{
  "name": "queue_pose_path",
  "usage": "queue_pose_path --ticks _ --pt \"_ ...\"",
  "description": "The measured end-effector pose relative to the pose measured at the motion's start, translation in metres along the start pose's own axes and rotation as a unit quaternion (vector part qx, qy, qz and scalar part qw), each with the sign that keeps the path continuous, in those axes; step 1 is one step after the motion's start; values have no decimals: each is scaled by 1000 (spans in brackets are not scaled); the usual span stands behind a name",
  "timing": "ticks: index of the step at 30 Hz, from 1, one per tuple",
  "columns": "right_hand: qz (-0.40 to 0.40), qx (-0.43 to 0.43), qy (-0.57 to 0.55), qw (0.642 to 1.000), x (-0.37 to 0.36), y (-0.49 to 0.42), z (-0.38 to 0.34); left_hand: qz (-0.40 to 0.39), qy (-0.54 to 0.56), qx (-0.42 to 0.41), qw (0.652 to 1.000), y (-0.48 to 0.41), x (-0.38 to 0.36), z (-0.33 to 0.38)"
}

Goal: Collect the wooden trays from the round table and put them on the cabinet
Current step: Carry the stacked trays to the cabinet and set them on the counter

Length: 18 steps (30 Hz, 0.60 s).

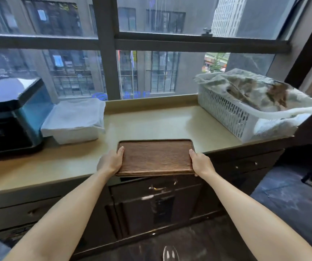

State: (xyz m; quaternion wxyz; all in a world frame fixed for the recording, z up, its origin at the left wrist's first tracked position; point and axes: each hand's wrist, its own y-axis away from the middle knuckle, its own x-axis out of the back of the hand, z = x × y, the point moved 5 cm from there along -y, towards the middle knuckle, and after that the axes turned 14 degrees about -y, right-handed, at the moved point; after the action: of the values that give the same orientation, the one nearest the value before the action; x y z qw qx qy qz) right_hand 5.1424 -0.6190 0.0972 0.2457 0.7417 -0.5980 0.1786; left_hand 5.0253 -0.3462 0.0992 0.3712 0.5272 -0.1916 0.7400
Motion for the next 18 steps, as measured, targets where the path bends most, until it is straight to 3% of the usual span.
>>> queue_pose_path --ticks 9,18 --pt "-85 33 26 995 -21 -235 -43 37 10 85 996 -172 -16 71" --pt "-140 40 41 989 -63 -352 -70 21 -25 135 990 -271 -26 85"
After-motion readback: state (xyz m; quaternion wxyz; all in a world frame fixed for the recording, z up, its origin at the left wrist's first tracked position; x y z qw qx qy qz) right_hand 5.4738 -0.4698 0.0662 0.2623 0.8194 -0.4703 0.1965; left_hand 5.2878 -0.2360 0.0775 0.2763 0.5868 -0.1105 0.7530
